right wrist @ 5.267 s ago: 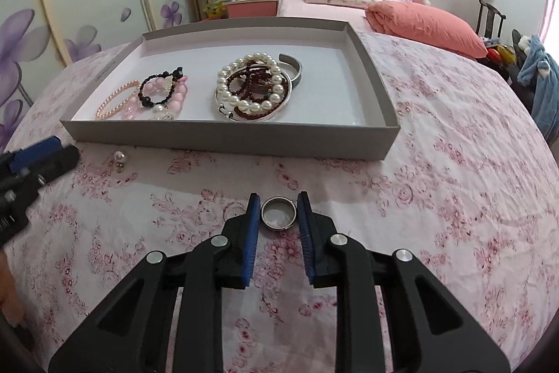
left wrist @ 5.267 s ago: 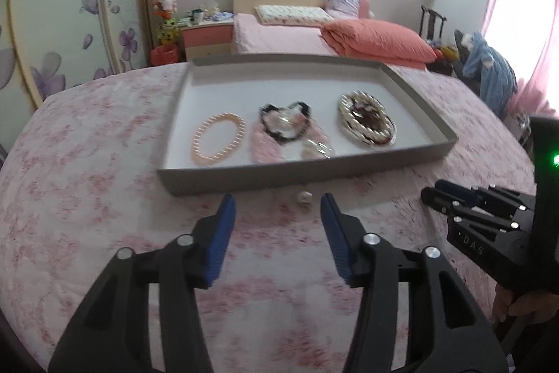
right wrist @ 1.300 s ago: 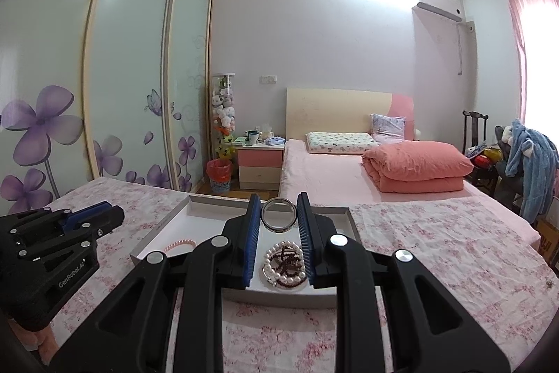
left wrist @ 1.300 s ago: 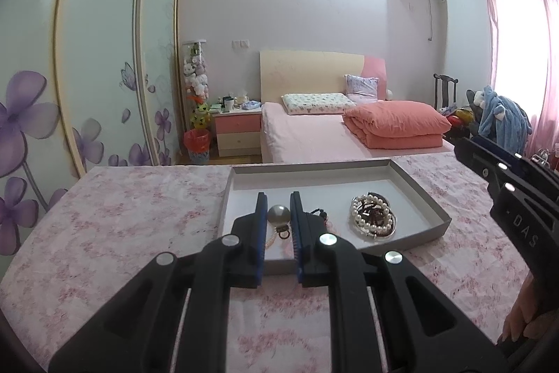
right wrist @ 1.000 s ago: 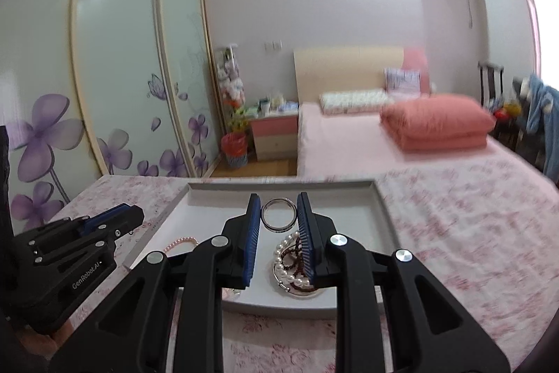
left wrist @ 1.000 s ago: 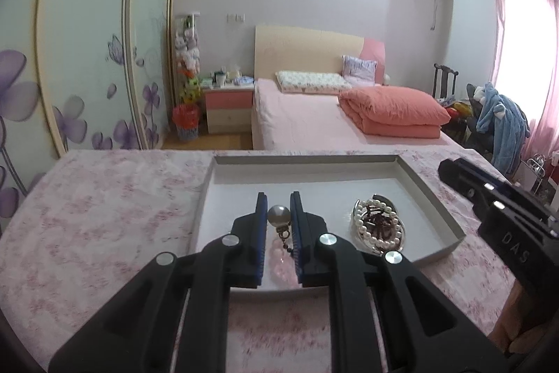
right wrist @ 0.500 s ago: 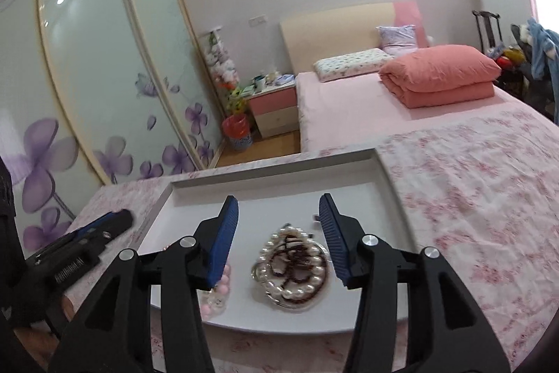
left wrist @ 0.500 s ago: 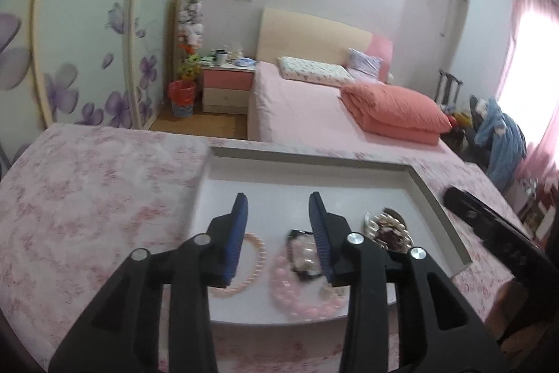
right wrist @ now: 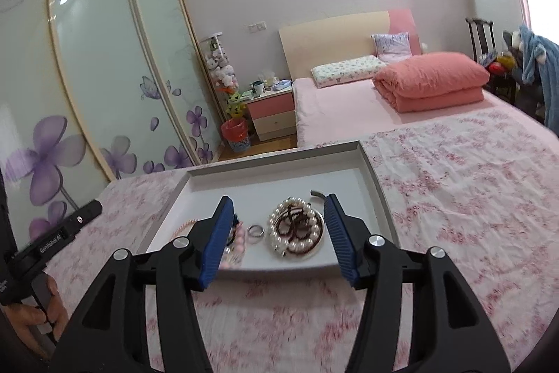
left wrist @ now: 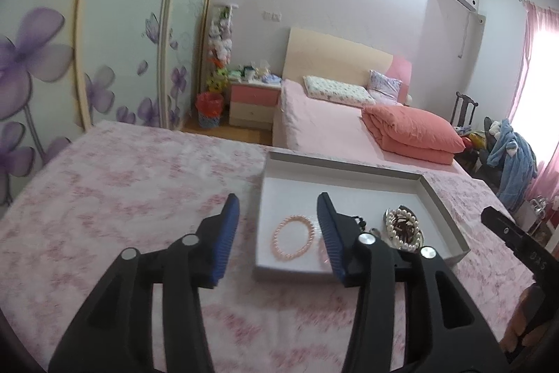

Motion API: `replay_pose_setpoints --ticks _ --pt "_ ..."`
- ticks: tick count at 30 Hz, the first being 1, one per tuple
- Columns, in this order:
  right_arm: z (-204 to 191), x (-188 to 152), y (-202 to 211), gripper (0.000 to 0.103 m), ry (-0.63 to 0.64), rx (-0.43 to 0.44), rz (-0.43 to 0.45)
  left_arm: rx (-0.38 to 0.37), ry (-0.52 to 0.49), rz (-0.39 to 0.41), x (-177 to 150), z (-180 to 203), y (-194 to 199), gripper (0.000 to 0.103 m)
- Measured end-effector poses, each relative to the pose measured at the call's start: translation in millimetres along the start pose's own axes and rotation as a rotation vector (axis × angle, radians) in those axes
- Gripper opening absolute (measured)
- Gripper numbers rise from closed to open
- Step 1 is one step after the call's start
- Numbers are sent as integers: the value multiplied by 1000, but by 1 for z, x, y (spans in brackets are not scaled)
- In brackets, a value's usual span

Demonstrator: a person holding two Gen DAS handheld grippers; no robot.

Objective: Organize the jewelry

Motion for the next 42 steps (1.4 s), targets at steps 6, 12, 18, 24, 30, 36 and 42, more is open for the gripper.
replay_pose_setpoints --ticks 6,12,18,24,30,36,42 --pt "-29 -10 28 71 77 -12 10 59 -50 82 -8 -14 41 65" --pt "-43 -18 46 94 117 -17 22 69 -89 126 -20 -17 71 79" --pt "-51 -25 60 101 145 -43 37 79 -94 165 -26 -19 91 93" --pt "-57 -29 69 101 161 -40 61 65 -86 166 -33 -21 98 98" --pt "-58 -39 74 101 174 -26 64 53 -88 142 -44 -19 96 99" --pt "-54 -50 76 101 167 -26 57 54 -97 135 -49 -16 94 99" --pt "-51 -48 80 101 160 -32 72 50 -91 145 -48 -15 98 99"
Point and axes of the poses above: each gripper's, at about its wrist camera, not at the fingertips, and y roughly against the way its jaws point, z to its right, x to its top, the point moved 8 cm from there along -y, roughly the way its jaws point, and after that the axes turned 15 degrees about x, right-handed, at the moved point
